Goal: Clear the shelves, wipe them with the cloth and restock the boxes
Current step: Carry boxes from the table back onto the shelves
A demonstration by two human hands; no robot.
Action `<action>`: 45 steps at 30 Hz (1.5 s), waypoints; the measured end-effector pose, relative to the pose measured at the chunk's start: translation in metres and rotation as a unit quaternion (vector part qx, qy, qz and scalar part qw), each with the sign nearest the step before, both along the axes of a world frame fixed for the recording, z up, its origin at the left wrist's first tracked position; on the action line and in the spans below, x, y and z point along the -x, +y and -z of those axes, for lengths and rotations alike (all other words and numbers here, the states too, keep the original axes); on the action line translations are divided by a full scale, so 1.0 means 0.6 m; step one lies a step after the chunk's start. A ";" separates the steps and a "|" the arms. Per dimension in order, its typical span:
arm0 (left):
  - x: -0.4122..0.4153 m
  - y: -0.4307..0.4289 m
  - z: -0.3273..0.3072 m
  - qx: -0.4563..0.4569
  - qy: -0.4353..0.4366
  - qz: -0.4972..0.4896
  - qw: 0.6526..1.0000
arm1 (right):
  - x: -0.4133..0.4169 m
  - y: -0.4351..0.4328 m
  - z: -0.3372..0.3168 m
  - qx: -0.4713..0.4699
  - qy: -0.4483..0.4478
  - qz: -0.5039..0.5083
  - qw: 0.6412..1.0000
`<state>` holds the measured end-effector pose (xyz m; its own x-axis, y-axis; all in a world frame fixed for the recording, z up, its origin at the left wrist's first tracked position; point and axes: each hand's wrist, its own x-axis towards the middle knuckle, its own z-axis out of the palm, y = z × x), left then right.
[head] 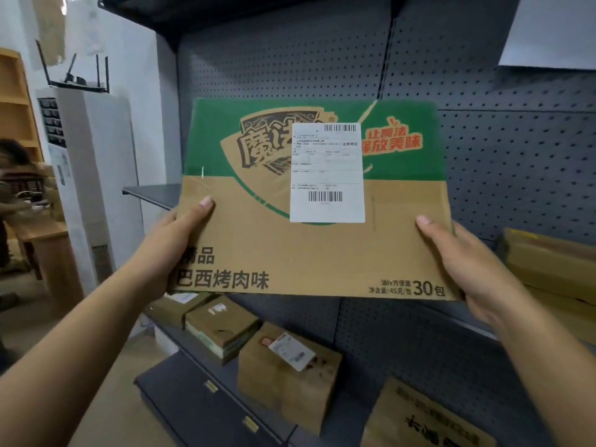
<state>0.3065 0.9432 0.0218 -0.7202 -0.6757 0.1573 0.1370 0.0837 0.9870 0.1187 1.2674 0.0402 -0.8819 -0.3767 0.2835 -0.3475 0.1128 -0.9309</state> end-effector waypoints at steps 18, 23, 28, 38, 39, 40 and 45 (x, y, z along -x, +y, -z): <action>0.367 -0.071 -0.082 -0.014 -0.061 0.263 0.963 | 0.097 0.032 -0.051 -0.033 -0.063 0.197 0.978; 0.449 -0.078 -0.078 -0.049 -0.087 0.325 0.940 | 0.114 0.031 -0.056 -0.064 -0.086 0.229 0.968; 0.495 -0.064 -0.079 -0.059 -0.088 0.355 0.929 | 0.133 0.034 -0.065 -0.081 -0.117 0.247 0.958; 0.525 -0.055 -0.067 -0.036 -0.096 0.387 0.917 | 0.169 0.038 -0.047 -0.073 -0.139 0.294 0.943; 0.525 -0.057 -0.064 -0.033 -0.100 0.388 0.916 | 0.173 0.039 -0.045 -0.081 -0.133 0.302 0.941; 0.523 -0.058 -0.063 -0.030 -0.106 0.389 0.915 | 0.176 0.039 -0.043 -0.087 -0.125 0.309 0.939; 0.520 -0.062 -0.054 -0.011 -0.131 0.371 0.919 | 0.175 0.031 -0.040 -0.111 -0.133 0.290 0.941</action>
<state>-0.0054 0.9061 0.0542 -0.9954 0.0156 -0.0950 -0.0942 0.0423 0.9947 0.0140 1.2858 0.0639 -0.9861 0.1662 -0.0055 0.0748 0.4139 -0.9072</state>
